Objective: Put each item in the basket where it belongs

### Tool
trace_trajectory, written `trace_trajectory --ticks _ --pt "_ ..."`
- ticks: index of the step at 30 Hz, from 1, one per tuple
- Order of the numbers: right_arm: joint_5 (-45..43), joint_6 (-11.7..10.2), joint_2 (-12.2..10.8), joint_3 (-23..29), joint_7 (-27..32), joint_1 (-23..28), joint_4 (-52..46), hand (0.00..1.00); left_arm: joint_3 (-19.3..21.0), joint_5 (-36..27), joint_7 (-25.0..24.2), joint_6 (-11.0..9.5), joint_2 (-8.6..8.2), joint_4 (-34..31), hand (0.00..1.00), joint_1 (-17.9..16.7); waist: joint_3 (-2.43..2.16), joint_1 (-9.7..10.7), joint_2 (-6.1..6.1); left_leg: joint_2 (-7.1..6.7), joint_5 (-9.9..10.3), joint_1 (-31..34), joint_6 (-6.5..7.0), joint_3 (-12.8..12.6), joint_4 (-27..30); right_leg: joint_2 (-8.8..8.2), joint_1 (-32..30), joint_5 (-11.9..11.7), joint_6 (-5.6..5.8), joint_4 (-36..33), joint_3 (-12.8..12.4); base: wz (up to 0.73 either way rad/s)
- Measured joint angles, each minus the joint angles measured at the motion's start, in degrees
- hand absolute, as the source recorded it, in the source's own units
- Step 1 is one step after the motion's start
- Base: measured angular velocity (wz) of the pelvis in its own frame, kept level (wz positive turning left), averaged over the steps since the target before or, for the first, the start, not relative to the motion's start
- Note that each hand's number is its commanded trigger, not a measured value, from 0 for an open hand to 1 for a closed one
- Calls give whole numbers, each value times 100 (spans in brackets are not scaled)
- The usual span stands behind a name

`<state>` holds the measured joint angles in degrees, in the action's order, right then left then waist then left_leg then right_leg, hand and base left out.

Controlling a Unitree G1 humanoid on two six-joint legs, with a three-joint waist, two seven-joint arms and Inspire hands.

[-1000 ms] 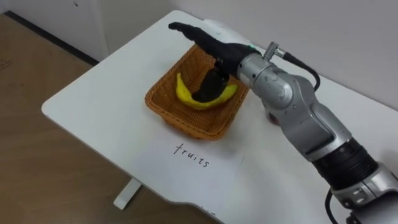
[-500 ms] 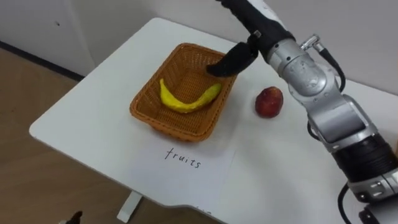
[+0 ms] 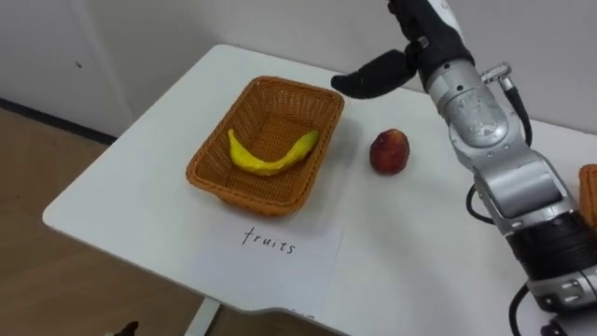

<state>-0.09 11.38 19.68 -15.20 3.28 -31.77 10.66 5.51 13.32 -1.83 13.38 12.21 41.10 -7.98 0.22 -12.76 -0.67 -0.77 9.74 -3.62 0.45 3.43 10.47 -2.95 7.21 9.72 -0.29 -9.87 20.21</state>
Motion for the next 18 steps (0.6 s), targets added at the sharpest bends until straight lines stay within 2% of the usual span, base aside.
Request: trace_trajectory --ticks 5,13,18 --pt "277 11 -17 121 121 100 32 0 -14 88 9 39 -31 -1 0 6 -3 162 -5 -7 -1 27 1 -26 25 1 -30 1 -1 10 -37 -1" --pt "266 20 -17 309 350 100 255 0 -15 84 25 42 -32 1 0 94 -14 245 -22 -1 -1 27 2 -94 11 16 -53 1 -1 13 -143 -1" --pt "278 20 -76 369 468 104 254 0 -12 90 11 42 -32 1 0 103 -39 322 -51 10 -1 34 3 -157 11 16 -65 0 -2 5 -151 0"
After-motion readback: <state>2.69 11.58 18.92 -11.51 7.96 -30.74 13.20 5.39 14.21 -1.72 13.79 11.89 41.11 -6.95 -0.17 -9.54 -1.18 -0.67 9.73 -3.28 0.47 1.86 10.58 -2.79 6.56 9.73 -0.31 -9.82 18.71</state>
